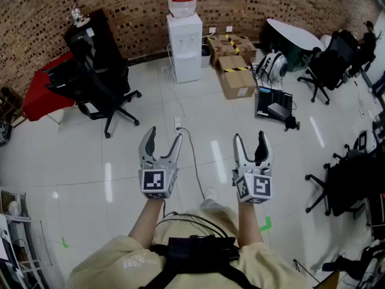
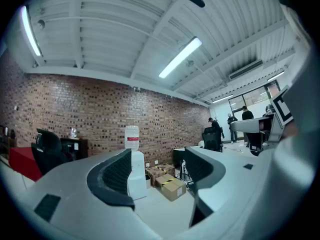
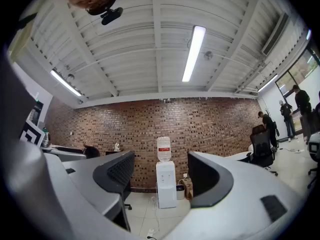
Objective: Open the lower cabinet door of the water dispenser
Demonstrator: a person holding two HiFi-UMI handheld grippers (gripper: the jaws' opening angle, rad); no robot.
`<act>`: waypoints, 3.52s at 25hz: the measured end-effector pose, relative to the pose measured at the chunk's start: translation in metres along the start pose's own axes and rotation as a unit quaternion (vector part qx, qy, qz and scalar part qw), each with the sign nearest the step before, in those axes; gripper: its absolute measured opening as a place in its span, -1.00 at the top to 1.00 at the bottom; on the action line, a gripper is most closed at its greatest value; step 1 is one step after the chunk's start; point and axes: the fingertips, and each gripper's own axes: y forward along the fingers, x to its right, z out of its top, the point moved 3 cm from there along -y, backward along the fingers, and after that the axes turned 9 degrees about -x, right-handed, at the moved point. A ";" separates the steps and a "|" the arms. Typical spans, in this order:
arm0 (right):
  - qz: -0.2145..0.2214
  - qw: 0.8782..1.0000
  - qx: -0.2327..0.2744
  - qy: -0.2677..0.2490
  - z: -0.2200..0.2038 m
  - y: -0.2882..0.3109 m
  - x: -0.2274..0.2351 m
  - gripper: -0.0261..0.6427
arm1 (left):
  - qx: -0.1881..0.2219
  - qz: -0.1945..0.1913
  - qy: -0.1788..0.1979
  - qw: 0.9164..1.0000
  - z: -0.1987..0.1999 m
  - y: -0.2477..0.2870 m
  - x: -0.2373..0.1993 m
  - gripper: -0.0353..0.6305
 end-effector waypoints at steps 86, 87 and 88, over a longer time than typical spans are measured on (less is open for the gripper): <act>0.262 0.881 -0.376 -0.115 -0.645 1.130 0.260 -0.11 | -0.104 0.116 -0.062 0.986 -0.324 0.943 -0.268 -0.04; 0.268 0.880 -0.373 -0.122 -0.652 1.142 0.256 -0.11 | -0.101 0.121 -0.071 0.985 -0.325 0.947 -0.275 -0.04; 0.273 0.879 -0.369 -0.127 -0.659 1.155 0.253 -0.11 | -0.096 0.124 -0.080 0.984 -0.325 0.953 -0.280 -0.04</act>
